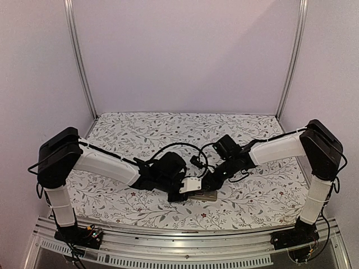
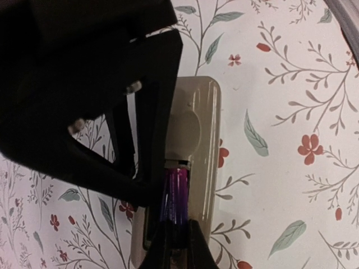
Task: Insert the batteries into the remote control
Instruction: Place the battery in the battery compartment.
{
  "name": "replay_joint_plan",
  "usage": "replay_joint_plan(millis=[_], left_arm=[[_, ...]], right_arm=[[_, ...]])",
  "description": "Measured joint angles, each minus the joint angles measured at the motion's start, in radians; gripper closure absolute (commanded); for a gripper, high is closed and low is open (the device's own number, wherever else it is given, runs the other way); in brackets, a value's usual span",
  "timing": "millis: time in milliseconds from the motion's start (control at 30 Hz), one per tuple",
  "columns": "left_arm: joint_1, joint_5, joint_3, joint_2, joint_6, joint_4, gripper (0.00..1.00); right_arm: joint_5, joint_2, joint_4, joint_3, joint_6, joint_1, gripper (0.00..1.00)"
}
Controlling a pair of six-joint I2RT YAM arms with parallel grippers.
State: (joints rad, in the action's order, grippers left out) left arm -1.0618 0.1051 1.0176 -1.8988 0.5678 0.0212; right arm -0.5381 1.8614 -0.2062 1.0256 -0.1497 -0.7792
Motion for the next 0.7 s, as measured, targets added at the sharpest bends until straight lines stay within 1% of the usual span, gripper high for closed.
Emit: replay_joint_plan(millis=[267,367,500,667,700], left_arm=[[0.0,0.0,0.009,-0.003,-0.017,-0.021,1.0],[-0.001,-0.003,0.011,-0.004,-0.021,-0.032,1.0],[-0.002,-0.004,0.014,-0.005,-0.03,-0.039,1.0],[-0.003,-0.005,0.016,-0.006,-0.041,-0.042,1.0],[-0.003,-0.005,0.016,-0.006,-0.042,-0.042,1.0]], right_arm=[[0.09,-0.138,-0.024,-0.002,0.242,-0.001,0.74],[0.132,-0.192,-0.036,-0.002,0.34,-0.001,0.77],[0.167,-0.224,-0.04,-0.01,0.47,-0.004,0.79],[0.191,-0.221,-0.047,-0.052,0.6,-0.046,0.93],[0.189,-0.217,-0.047,-0.055,0.619,-0.058,0.94]])
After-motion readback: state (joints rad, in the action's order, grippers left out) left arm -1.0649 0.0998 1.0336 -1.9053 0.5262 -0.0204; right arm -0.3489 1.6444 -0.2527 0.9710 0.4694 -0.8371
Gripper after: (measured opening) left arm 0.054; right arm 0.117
